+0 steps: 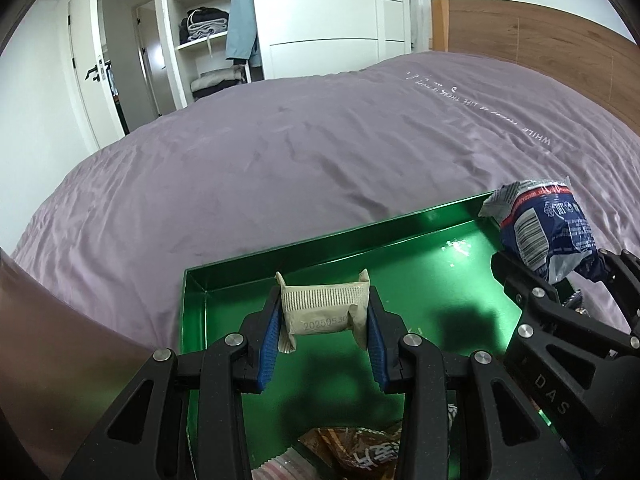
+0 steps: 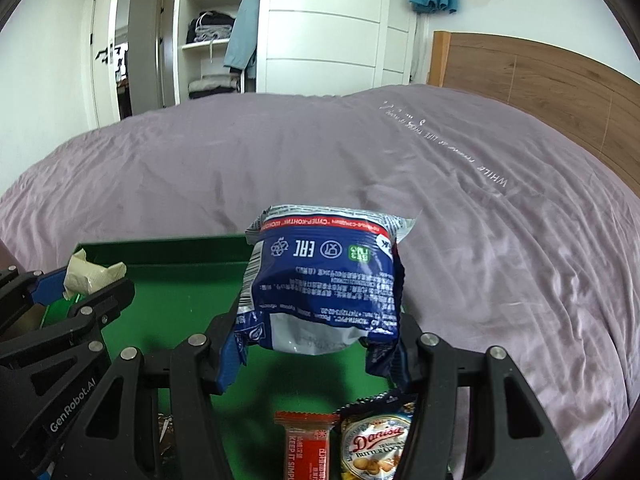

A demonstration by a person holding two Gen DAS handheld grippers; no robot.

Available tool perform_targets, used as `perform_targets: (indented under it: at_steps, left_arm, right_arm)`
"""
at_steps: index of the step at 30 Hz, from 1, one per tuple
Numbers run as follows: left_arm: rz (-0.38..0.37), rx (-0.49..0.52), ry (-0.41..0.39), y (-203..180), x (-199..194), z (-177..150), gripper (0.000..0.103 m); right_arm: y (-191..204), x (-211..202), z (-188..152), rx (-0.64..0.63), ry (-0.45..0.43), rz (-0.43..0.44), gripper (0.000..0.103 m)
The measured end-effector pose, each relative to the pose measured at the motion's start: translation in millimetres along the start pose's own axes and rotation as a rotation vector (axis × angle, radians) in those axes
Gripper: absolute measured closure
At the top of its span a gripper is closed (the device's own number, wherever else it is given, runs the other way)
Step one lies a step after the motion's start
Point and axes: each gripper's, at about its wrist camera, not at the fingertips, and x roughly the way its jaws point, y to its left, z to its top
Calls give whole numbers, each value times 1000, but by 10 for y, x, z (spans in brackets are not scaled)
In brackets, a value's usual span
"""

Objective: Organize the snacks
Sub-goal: 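Lower both packets into the green tray and open both tools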

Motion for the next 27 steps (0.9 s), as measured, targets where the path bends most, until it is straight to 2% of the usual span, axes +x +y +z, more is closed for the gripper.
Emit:
perform_targets:
  at_steps: [14,27]
  left_arm:
    - [-19,-19,62,37,194,-46,70]
    - [-52,-26,115,36,310,-85,69]
  right_arm:
    - [-11,209,-136,-6,76,-11,38]
    - [-22,299,-150,-2,104,-14,38]
